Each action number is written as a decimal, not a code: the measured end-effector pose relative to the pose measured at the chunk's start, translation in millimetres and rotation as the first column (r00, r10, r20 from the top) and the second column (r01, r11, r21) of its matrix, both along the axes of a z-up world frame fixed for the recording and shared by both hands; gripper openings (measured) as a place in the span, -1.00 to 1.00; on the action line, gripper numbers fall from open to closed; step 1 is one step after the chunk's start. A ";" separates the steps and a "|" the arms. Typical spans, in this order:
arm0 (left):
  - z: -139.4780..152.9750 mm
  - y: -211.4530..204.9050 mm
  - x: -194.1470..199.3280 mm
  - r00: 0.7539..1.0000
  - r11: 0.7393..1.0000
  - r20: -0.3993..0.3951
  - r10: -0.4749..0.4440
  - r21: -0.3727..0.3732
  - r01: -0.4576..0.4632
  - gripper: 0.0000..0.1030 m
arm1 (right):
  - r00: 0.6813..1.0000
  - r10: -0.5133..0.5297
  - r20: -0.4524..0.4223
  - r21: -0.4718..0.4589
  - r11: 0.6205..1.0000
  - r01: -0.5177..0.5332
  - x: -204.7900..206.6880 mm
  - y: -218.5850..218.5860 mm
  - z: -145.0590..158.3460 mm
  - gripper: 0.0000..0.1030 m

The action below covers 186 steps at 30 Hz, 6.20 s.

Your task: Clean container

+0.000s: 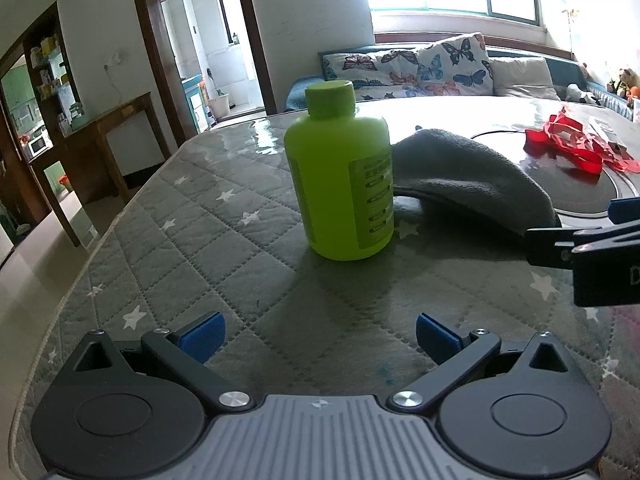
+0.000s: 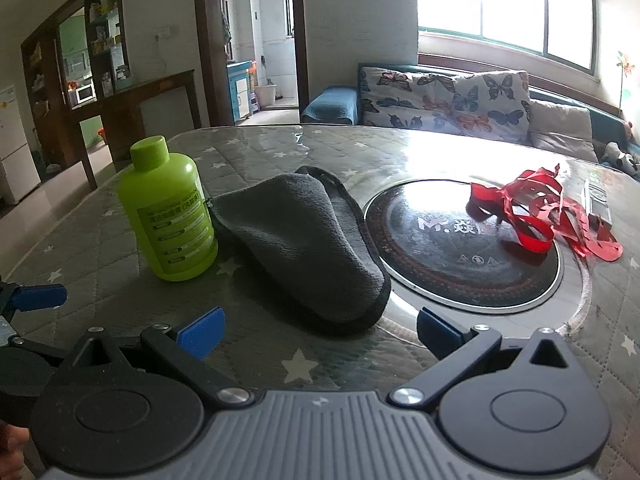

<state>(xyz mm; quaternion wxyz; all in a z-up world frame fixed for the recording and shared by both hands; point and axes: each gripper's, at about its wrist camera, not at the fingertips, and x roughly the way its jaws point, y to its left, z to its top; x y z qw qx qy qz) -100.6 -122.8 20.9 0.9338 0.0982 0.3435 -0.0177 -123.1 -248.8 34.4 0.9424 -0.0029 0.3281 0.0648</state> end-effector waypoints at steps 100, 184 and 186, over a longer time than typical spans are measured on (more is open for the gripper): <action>-13.3 13.8 82.1 0.979 0.969 -0.037 -0.200 -0.159 0.192 1.00 | 0.998 0.037 -0.042 0.084 0.996 -0.034 84.0 -14.0 -1.1 1.00; -18.9 24.9 75.8 0.936 0.923 -0.002 -0.351 -0.169 0.346 1.00 | 0.885 0.451 -0.119 0.554 0.770 -0.317 94.0 -19.6 -9.2 -0.66; -19.3 23.4 77.0 0.936 0.922 -0.001 -0.353 -0.168 0.348 1.00 | 0.890 0.446 -0.093 0.575 0.754 -0.317 92.0 -23.0 -1.0 -0.66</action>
